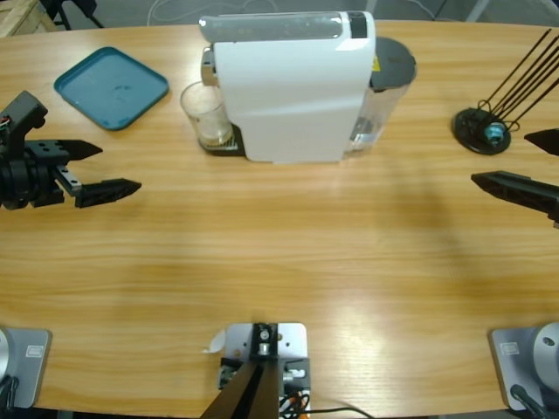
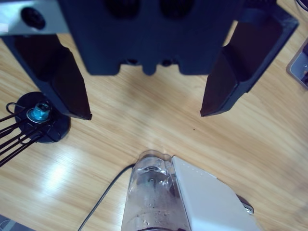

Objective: Pour coffee

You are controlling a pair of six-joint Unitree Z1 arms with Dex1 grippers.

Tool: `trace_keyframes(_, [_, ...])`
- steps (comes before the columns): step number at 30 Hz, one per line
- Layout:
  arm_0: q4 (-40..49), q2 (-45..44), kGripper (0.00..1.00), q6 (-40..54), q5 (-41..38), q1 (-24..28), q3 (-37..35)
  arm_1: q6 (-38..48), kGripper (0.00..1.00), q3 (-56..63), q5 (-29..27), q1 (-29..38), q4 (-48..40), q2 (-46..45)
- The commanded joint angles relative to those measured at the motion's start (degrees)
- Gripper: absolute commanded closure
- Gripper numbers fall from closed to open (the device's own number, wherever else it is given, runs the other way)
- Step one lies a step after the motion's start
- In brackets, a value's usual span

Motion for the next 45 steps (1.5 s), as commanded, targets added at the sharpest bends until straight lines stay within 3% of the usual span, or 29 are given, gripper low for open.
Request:
trace_keyframes(1, [-0.7,1.2,0.000,-0.4,-0.5,0.0,1.7,0.7,0.000,2.2,-0.7,0.6,-1.0,-0.4])
trace_keyframes(35, [-0.3,3.0,0.000,-0.5,0.1,-0.6,0.0,0.7,0.000,2.3,-0.6,0.7,-1.1,-0.9])
trace_keyframes(45, [-11.7,8.7,0.001,-1.0,-0.5,-0.6,0.9,0.5,0.000,2.3,-0.3,2.6,-1.2,-0.1])
